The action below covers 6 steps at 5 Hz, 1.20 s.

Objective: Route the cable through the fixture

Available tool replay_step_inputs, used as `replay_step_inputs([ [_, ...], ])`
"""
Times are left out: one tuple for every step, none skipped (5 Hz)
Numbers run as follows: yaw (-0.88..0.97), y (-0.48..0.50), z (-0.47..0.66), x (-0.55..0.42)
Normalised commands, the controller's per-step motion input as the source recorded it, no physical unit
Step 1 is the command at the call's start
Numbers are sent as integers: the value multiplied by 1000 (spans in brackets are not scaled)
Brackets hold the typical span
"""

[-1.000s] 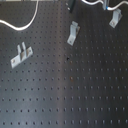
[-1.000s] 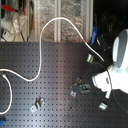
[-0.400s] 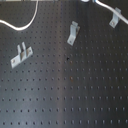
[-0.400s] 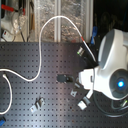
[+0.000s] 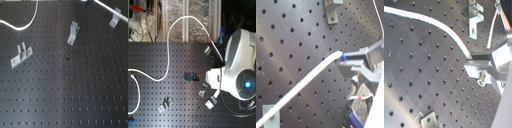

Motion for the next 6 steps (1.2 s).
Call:
replay_step_inputs([
  [-349,-644,31,-32],
  [-460,-620,37,7],
  [-583,-438,88,105],
  [-740,-218,288,151],
  [-760,-109,362,164],
  [-809,-56,377,110],
])
